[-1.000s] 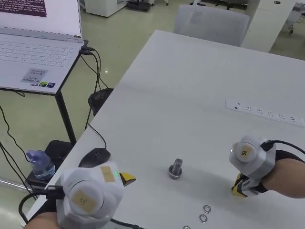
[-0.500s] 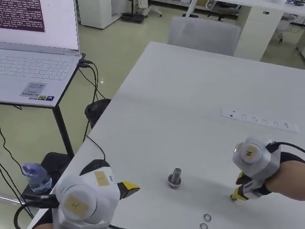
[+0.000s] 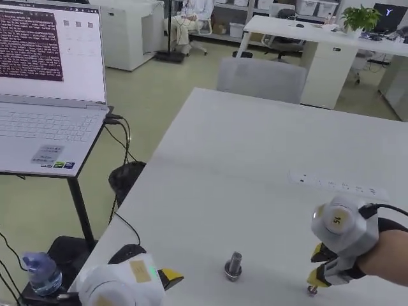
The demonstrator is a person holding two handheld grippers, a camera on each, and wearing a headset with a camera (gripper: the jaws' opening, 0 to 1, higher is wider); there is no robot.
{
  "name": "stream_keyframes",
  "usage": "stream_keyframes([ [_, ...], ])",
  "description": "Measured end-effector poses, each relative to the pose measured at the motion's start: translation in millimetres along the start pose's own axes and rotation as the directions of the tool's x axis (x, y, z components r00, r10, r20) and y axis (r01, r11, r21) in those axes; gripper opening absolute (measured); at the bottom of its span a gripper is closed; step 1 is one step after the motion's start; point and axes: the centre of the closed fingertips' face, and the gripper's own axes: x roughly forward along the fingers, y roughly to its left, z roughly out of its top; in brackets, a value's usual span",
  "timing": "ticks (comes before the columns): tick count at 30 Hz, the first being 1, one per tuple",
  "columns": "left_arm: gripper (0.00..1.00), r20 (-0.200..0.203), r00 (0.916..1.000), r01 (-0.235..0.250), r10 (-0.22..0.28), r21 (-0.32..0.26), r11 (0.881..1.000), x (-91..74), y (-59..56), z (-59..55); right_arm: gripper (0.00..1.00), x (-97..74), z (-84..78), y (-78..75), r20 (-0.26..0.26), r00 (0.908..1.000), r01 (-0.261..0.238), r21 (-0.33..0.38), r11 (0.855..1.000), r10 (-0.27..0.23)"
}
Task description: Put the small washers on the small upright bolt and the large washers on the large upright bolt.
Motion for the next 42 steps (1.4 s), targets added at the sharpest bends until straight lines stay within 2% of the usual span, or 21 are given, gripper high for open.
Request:
stream_keyframes([
  [9, 0.78, -0.018, 0.9998, -0.009, 0.010, 0.029, 1.000, 1.4, -0.3, -6.7, 0.31, -2.4, 15.9, 33.4, 0.043, 0.9984, -0.032, -0.082, 0.996, 0.036],
  [15, 0.78, -0.023, 0.9997, -0.006, 0.007, 0.047, 0.999, -0.2, 0.2, -9.3, 0.31, 0.3, 17.7, 50.6, 0.054, 0.9975, -0.038, -0.134, 0.990, 0.045],
  [18, 0.78, -0.017, 0.9998, -0.008, 0.009, 0.042, 0.999, -1.0, 1.9, -8.3, 0.30, 3.5, 16.9, 58.6, 0.059, 0.9966, -0.048, -0.139, 0.989, 0.057],
  [25, 0.77, -0.023, 0.9997, 0.007, -0.006, 0.057, 0.998, -0.4, -2.0, -8.7, 0.30, 15.6, 12.3, 65.7, 0.057, 0.9962, -0.058, -0.136, 0.989, 0.066],
  [33, 0.76, -0.031, 0.9995, 0.005, -0.003, 0.052, 0.999, 0.5, 4.0, -12.9, 0.28, 39.4, 7.9, 67.9, 0.042, 0.9969, -0.062, -0.124, 0.990, 0.067],
  [42, 0.73, -0.042, 0.9991, 0.009, -0.007, 0.041, 0.999, 2.4, 3.7, -17.3, 0.26, 65.5, 4.8, 68.2, 0.025, 0.9966, -0.075, -0.120, 0.990, 0.079],
])
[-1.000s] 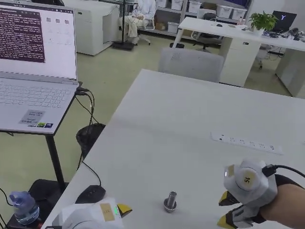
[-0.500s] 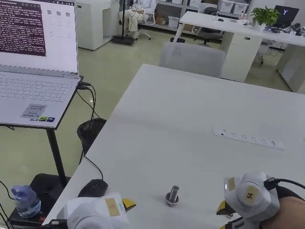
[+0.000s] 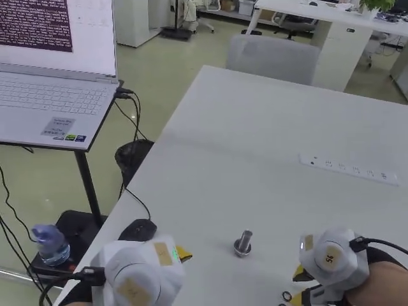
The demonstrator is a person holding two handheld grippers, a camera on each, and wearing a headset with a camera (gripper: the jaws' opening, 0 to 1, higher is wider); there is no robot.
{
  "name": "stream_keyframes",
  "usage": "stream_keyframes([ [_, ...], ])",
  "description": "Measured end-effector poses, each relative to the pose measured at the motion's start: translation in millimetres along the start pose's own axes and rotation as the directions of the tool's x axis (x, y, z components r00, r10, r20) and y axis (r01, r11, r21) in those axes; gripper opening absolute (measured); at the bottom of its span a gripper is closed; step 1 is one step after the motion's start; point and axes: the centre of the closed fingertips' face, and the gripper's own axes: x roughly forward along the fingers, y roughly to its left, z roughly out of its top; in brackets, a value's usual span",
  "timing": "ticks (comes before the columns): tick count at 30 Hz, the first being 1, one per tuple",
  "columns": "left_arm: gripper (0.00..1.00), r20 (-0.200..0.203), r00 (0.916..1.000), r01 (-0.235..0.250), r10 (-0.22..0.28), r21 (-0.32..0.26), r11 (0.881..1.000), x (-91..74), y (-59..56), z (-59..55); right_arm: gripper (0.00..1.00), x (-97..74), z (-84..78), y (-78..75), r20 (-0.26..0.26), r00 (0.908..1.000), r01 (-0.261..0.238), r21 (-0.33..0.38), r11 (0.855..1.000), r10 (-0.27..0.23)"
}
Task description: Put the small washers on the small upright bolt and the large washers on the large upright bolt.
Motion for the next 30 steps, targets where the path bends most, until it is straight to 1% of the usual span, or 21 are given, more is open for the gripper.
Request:
stream_keyframes([
  [5, 0.72, -0.005, 1.0000, 0.005, -0.006, -0.006, 1.000, 0.6, -1.5, -1.8, 0.25, 4.0, 0.9, -1.4, 0.000, 1.0000, -0.007, 0.003, 1.000, 0.007],
  [9, 0.71, -0.010, 0.9999, 0.005, -0.005, -0.008, 1.000, 1.2, 0.2, -3.4, 0.24, 7.5, -1.5, -1.4, -0.007, 0.9999, -0.012, 0.000, 1.000, 0.012],
  [13, 0.71, -0.006, 1.0000, 0.001, -0.001, -0.012, 1.000, 0.5, 1.7, -2.4, 0.24, 9.5, -2.1, -0.9, -0.008, 0.9999, -0.012, 0.003, 1.000, 0.012],
  [16, 0.71, -0.006, 1.0000, 0.001, -0.001, -0.015, 1.000, 0.6, 0.9, -3.1, 0.24, 10.5, -2.8, 1.7, -0.011, 0.9997, -0.021, 0.012, 1.000, 0.021],
  [19, 0.70, -0.009, 1.0000, 0.001, -0.001, -0.018, 1.000, 0.4, -0.6, -4.8, 0.22, 11.2, -1.4, 1.8, -0.003, 0.9998, -0.020, 0.014, 1.000, 0.020],
  [21, 0.70, -0.011, 0.9999, 0.002, -0.002, -0.020, 1.000, 0.2, -1.7, -6.1, 0.19, 11.5, -1.2, 4.3, -0.001, 0.9996, -0.030, 0.022, 0.999, 0.030],
  [24, 0.70, -0.013, 0.9999, 0.003, -0.003, -0.021, 1.000, -0.2, -3.1, -8.2, 0.18, 11.5, -1.0, 3.6, 0.003, 0.9997, -0.026, 0.030, 0.999, 0.026],
  [28, 0.69, -0.016, 0.9999, 0.001, -0.002, -0.026, 1.000, -1.1, -4.1, -10.5, 0.18, 11.7, -1.4, 3.7, -0.004, 0.9996, -0.027, 0.028, 0.999, 0.027],
  [30, 0.69, -0.020, 0.9998, 0.000, -0.001, -0.028, 1.000, -1.5, -4.4, -11.4, 0.16, 11.7, -0.9, 5.2, -0.011, 0.9995, -0.028, 0.032, 0.999, 0.028],
])
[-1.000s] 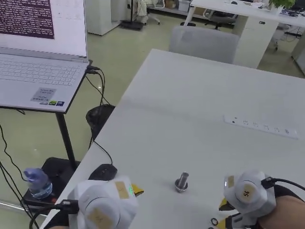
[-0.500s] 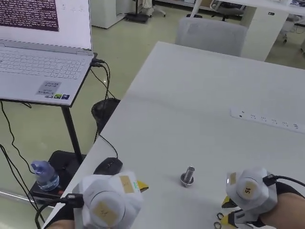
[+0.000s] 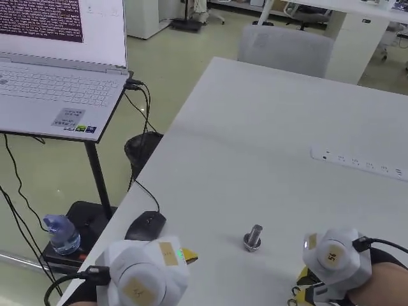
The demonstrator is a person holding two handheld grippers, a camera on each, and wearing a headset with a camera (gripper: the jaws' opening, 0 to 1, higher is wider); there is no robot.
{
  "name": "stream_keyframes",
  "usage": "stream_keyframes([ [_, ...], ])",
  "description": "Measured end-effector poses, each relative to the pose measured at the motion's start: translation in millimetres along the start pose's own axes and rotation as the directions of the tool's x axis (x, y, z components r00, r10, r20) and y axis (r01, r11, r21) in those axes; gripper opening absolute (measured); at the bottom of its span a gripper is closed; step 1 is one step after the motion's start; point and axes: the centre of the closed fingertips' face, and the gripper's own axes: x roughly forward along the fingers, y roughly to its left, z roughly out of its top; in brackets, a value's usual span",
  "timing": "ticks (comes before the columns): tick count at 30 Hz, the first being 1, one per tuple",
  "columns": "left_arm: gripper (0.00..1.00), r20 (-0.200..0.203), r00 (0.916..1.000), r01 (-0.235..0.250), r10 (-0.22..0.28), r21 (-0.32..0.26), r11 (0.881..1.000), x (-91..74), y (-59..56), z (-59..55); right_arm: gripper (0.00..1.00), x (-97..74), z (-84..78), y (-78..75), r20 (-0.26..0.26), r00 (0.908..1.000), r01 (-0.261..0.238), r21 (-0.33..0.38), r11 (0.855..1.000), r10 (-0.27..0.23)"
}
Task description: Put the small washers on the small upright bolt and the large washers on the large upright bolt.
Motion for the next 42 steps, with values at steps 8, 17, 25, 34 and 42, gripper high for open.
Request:
stream_keyframes([
  [8, 0.68, 0.005, 1.0000, -0.003, 0.003, -0.001, 1.000, -0.2, -0.2, 1.2, 0.14, 0.9, -0.3, -1.5, -0.031, 0.9995, 0.012, 0.021, 1.000, -0.011],
  [17, 0.67, 0.006, 1.0000, -0.003, 0.003, 0.003, 1.000, 0.8, 1.0, 4.5, 0.13, -2.7, -1.7, -1.8, -0.029, 0.9994, 0.017, 0.043, 0.999, -0.016],
  [25, 0.67, 0.010, 0.9999, 0.007, -0.007, 0.012, 1.000, 6.6, 1.5, 8.6, 0.13, -26.3, -23.8, -5.5, -0.040, 0.9988, 0.032, 0.109, 0.994, -0.028],
  [34, 0.66, 0.009, 0.9997, 0.022, -0.022, 0.031, 0.999, 12.3, 3.5, 13.1, 0.13, -56.0, -52.3, -14.3, -0.051, 0.9964, 0.076, 0.185, 0.980, -0.067],
  [42, 0.66, 0.012, 0.9995, 0.027, -0.028, 0.038, 0.999, 14.3, 4.8, 16.7, 0.13, -78.3, -62.9, -35.0, -0.073, 0.9919, 0.118, 0.211, 0.970, -0.104],
])
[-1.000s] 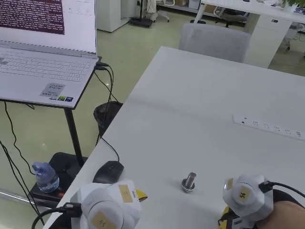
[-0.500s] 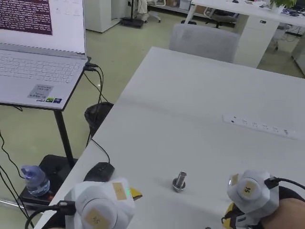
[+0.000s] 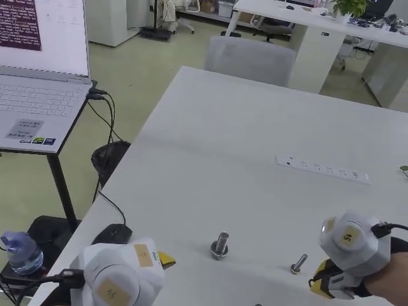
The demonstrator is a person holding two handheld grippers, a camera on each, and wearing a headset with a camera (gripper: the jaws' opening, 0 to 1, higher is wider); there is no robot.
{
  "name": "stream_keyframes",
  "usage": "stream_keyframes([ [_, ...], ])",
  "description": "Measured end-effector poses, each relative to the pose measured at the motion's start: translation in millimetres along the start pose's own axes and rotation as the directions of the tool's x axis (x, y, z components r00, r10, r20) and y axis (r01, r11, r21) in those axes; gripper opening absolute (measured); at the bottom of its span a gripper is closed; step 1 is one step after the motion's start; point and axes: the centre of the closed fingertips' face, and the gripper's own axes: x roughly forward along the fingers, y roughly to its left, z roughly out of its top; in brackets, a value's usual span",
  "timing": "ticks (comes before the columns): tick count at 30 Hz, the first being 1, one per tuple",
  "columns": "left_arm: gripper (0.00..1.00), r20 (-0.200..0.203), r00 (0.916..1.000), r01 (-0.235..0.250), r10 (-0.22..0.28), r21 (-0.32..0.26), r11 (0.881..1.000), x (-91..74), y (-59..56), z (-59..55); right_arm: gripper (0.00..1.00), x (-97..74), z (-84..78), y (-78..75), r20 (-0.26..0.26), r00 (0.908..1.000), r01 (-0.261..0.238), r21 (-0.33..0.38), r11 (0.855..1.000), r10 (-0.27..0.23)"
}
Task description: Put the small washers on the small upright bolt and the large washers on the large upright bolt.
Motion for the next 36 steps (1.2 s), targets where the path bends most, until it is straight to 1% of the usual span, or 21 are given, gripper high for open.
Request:
stream_keyframes([
  [8, 0.66, -0.003, 1.0000, -0.001, 0.001, -0.001, 1.000, 0.2, 1.9, -0.8, 0.13, -9.4, 11.7, -22.6, 0.010, 0.9995, 0.030, 0.011, 0.999, -0.031],
  [11, 0.66, -0.007, 1.0000, -0.001, 0.001, 0.000, 1.000, 0.4, 2.6, -1.8, 0.13, -11.1, 16.9, -31.5, 0.014, 0.9991, 0.041, 0.011, 0.999, -0.041],
  [15, 0.66, -0.010, 0.9999, -0.004, 0.004, -0.005, 1.000, 0.0, 4.2, -2.8, 0.13, -9.2, 23.2, -38.3, 0.021, 0.9988, 0.044, 0.008, 0.999, -0.044],
  [18, 0.66, -0.010, 0.9999, -0.004, 0.004, -0.009, 1.000, -0.1, 5.0, -3.5, 0.13, -6.7, 27.9, -38.6, 0.021, 0.9991, 0.037, 0.003, 0.999, -0.037],
  [24, 0.66, -0.014, 0.9999, -0.004, 0.004, -0.015, 1.000, 1.5, 6.6, -4.9, 0.13, 2.1, 30.9, -39.8, 0.008, 0.9998, 0.020, -0.009, 1.000, -0.020],
  [31, 0.65, -0.019, 0.9998, -0.003, 0.003, -0.020, 1.000, 2.1, 7.3, -7.0, 0.13, 8.1, 26.8, -38.7, -0.015, 0.9998, 0.010, -0.016, 1.000, -0.011],
  [36, 0.65, -0.022, 0.9997, -0.005, 0.005, -0.022, 1.000, 1.5, 8.2, -8.1, 0.13, 11.0, 26.8, -38.0, -0.015, 0.9999, 0.005, -0.015, 1.000, -0.006],
])
